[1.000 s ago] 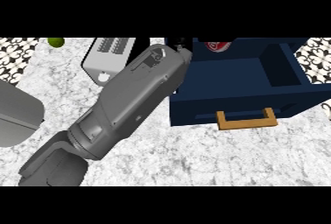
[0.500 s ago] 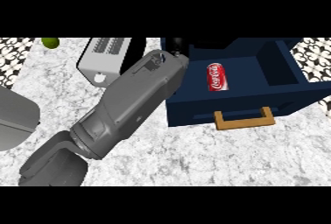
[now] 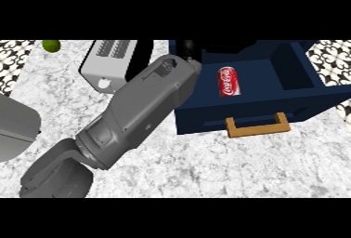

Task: Pick up the can, place it into the drawer and close the drawer

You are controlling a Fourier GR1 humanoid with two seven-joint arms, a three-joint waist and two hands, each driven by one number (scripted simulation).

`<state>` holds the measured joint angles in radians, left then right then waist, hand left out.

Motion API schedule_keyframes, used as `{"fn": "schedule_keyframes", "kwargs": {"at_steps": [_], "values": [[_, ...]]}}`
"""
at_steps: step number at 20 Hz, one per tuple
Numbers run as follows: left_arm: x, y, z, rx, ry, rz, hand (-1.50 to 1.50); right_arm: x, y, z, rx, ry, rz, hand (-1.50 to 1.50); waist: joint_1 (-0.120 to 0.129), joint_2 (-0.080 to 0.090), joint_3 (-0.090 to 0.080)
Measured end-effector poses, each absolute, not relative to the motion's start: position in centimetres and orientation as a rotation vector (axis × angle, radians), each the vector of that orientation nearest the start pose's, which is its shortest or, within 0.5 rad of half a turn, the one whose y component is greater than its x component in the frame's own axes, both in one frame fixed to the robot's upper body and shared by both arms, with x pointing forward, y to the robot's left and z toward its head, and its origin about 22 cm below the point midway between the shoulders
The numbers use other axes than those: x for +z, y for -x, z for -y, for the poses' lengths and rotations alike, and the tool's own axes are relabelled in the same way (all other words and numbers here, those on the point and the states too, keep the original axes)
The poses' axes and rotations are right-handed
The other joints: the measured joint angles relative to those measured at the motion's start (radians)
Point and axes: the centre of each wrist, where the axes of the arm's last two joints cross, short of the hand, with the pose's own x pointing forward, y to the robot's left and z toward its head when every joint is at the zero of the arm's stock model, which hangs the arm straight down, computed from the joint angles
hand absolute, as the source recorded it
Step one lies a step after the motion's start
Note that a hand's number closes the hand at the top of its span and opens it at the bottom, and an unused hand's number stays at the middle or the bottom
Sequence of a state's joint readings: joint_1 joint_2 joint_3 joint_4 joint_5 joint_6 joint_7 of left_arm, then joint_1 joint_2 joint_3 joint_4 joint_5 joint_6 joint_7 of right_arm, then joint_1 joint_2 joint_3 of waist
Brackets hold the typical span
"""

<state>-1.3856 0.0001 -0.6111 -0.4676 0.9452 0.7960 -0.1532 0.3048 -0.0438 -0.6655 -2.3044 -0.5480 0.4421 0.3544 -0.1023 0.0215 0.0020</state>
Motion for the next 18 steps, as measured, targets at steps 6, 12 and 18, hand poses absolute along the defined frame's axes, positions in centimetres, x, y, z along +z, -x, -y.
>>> {"fn": "schedule_keyframes", "kwargs": {"at_steps": [6,12,18], "values": [[16.8,-41.8,1.5,0.095,-0.034,1.667,-1.5,14.9,-9.7,35.8,0.032,0.21,1.9,-1.5,0.012,-0.001,0.0],[17.3,-41.8,1.6,0.119,0.004,1.709,-1.5,16.2,-10.8,34.6,0.217,0.273,1.995,-1.5,0.023,0.001,-0.001],[17.8,-41.6,2.0,0.127,0.01,1.747,-1.5,17.3,-12.1,32.6,0.391,0.409,2.028,-1.5,0.05,-0.002,-0.001]]}}
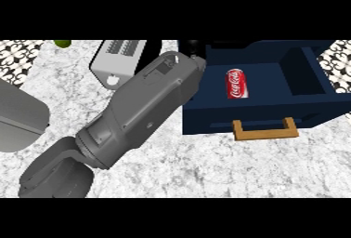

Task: Pick up the can, place it into the drawer and close the drawer

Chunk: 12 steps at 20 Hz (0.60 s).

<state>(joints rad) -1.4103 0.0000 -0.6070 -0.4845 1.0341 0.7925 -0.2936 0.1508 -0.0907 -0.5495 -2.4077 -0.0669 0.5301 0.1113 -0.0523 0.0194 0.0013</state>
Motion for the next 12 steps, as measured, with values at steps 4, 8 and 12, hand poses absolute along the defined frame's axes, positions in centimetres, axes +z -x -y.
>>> {"fn": "schedule_keyframes", "kwargs": {"at_steps": [4,8,12], "values": [[18.7,-41.4,2.5,0.129,0.037,1.742,-1.5,17.5,-13.9,30.9,0.476,0.492,2.018,-1.5,0.027,-0.003,-0.001],[18.7,-41.6,2.3,0.145,0.045,1.726,-1.5,17.1,-16.6,29.6,0.57,0.563,1.997,-1.5,0.041,-0.005,-0.001],[18.5,-41.5,2.2,0.143,0.045,1.716,-1.5,16.3,-19.3,27.3,0.641,0.634,1.982,-1.5,0.053,-0.01,-0.001]]}}
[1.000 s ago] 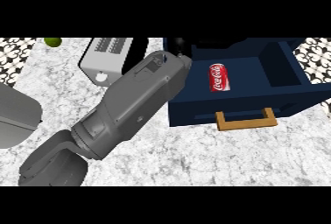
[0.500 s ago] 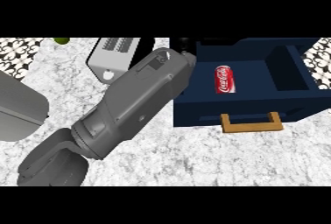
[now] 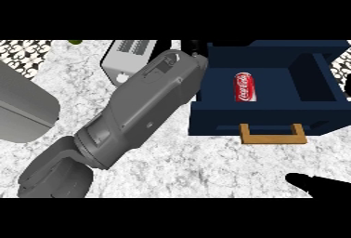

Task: Pick up the can, place it into the drawer and close the drawer

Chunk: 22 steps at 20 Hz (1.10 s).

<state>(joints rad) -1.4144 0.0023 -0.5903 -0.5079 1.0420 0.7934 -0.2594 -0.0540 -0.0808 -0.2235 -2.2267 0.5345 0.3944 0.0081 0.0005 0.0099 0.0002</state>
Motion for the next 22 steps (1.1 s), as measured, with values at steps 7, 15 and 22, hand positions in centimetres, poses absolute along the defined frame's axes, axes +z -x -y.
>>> {"fn": "schedule_keyframes", "kwargs": {"at_steps": [7,15,22], "values": [[18.9,-41.9,1.0,0.145,0.022,1.704,-1.5,15.0,-24.9,23.9,0.795,0.747,1.942,-1.5,0.021,-0.006,-0.001],[20.2,-42.3,-1.1,0.156,-0.008,1.715,-1.5,12.4,-30.8,20.6,1.039,0.864,1.845,-1.5,0.033,-0.008,0.0],[20.7,-42.6,-3.8,0.17,-0.036,1.713,-1.5,9.2,-35.5,19.1,1.123,0.982,1.745,-1.5,0.037,-0.007,0.0]]}}
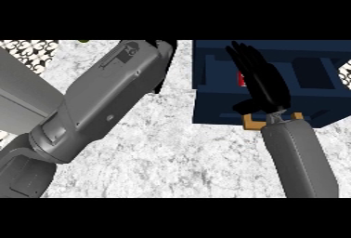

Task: Pick up the can, place it into the drawer and close the drawer

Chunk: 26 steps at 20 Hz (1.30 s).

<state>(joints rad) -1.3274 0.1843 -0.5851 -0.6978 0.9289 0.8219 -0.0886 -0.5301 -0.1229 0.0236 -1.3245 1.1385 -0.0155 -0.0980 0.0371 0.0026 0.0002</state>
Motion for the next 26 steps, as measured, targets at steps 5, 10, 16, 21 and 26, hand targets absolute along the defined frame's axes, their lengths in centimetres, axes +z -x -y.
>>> {"fn": "schedule_keyframes", "kwargs": {"at_steps": [5,10,16,21,26], "values": [[20.7,-42.4,-5.6,0.175,-0.049,1.711,-1.5,6.7,-37.9,19.0,1.153,1.042,1.679,-1.5,0.003,-0.001,-0.001],[20.6,-41.8,-7.1,0.171,-0.044,1.709,-1.5,5.5,-39.8,19.4,1.168,1.154,1.673,-1.5,0.013,-0.01,-0.012],[20.8,-41.4,-8.6,0.173,-0.052,1.712,-1.5,5.1,-41.7,19.5,1.146,1.237,1.675,-1.5,0.018,-0.01,-0.017],[21.2,-41.2,-9.9,0.17,-0.042,1.71,-1.5,5.1,-42.9,19.9,1.106,1.296,1.683,-1.5,0.029,-0.001,-0.014],[21.4,-40.9,-10.6,0.168,-0.049,1.716,-1.5,5.7,-44.0,20.4,1.063,1.328,1.689,-1.5,0.04,0.011,-0.006]]}}
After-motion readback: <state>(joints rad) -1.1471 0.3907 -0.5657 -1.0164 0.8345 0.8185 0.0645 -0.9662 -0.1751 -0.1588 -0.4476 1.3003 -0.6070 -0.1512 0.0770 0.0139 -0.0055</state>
